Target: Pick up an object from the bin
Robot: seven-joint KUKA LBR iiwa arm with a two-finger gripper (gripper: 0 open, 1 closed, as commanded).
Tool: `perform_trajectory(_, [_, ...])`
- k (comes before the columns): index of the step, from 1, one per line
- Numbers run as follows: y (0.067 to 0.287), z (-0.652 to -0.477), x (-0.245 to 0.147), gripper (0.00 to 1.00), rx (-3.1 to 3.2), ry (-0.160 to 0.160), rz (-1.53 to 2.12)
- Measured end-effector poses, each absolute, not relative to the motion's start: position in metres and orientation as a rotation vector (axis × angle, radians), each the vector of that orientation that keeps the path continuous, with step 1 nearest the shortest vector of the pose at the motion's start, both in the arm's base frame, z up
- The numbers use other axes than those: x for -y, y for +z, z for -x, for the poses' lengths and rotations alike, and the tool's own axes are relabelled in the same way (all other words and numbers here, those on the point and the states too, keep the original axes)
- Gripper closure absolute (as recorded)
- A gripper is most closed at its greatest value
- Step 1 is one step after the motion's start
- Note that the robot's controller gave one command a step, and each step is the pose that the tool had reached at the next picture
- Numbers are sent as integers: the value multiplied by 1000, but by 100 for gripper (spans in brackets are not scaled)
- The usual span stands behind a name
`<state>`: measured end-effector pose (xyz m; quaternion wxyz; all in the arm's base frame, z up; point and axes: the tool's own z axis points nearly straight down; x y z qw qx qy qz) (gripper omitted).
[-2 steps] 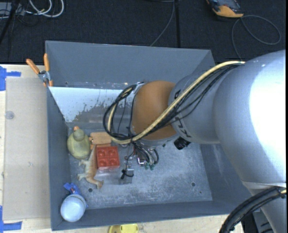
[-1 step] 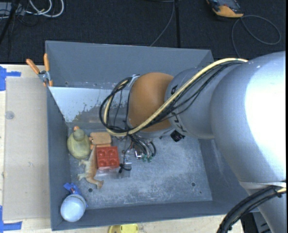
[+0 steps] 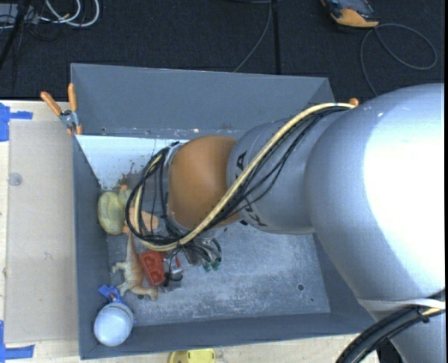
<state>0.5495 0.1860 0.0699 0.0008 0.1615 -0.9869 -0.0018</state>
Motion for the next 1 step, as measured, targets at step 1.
perform_trajectory(1, [70, -550, -186, 100, 3099, -5, -508])
